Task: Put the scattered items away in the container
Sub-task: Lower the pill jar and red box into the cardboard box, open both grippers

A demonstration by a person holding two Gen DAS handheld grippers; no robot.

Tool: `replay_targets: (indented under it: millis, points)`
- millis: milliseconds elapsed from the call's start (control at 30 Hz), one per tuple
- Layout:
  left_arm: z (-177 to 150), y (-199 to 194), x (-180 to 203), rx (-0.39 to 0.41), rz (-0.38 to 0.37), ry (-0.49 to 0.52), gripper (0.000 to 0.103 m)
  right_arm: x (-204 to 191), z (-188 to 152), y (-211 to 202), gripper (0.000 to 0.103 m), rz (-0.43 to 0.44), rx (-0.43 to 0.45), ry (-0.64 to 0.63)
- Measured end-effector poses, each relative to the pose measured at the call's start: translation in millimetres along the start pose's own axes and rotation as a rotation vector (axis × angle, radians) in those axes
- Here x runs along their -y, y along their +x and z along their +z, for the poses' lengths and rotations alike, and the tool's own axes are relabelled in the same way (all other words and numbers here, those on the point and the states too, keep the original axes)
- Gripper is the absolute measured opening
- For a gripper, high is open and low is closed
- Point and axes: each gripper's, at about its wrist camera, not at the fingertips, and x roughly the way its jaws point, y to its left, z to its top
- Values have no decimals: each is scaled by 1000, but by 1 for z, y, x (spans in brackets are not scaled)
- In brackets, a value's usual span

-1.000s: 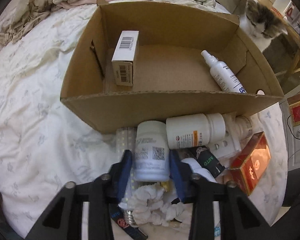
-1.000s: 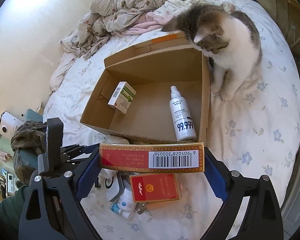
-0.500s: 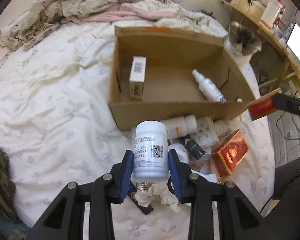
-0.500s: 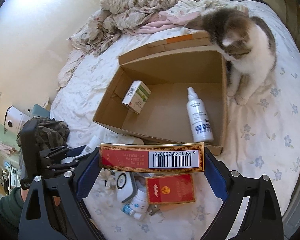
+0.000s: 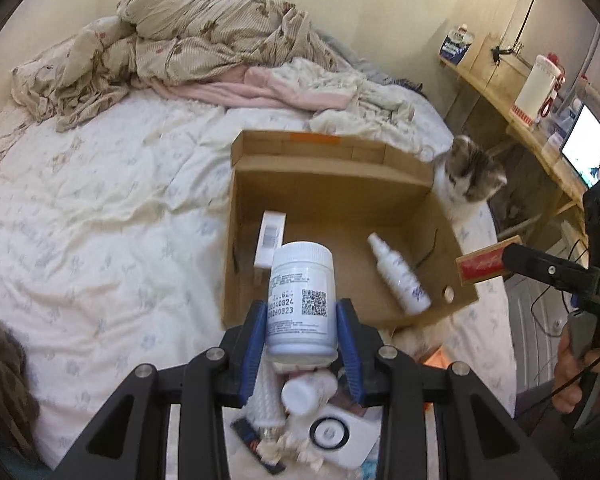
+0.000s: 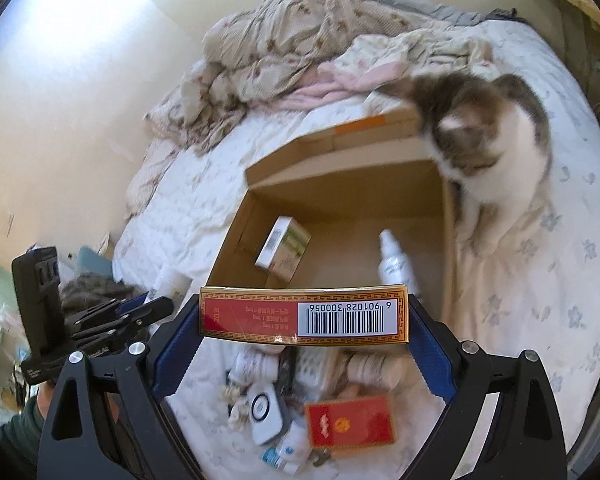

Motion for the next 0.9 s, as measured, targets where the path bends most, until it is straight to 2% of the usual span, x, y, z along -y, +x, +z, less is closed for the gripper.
replay_targets:
  millis: [100, 200, 333, 467, 567, 900]
  points:
    - [11, 13, 4, -2, -15, 4, 36, 17, 11, 8, 95, 29, -3, 82]
    - [19, 36, 8, -25, -20, 1, 36, 25, 16, 22, 95, 1, -24, 105]
    - [24, 71, 17, -75, -24, 23, 36, 19, 13, 48, 95, -44, -78, 69]
    - [23, 97, 25, -102, 15, 71, 36, 8, 9, 76, 95, -101, -146, -4]
    - [21, 106, 19, -108, 9, 52, 36, 1, 5, 91, 95, -137, -182, -57]
    - [9, 130, 8, -170, 21, 26, 36, 3, -8, 109, 95, -204, -246, -100]
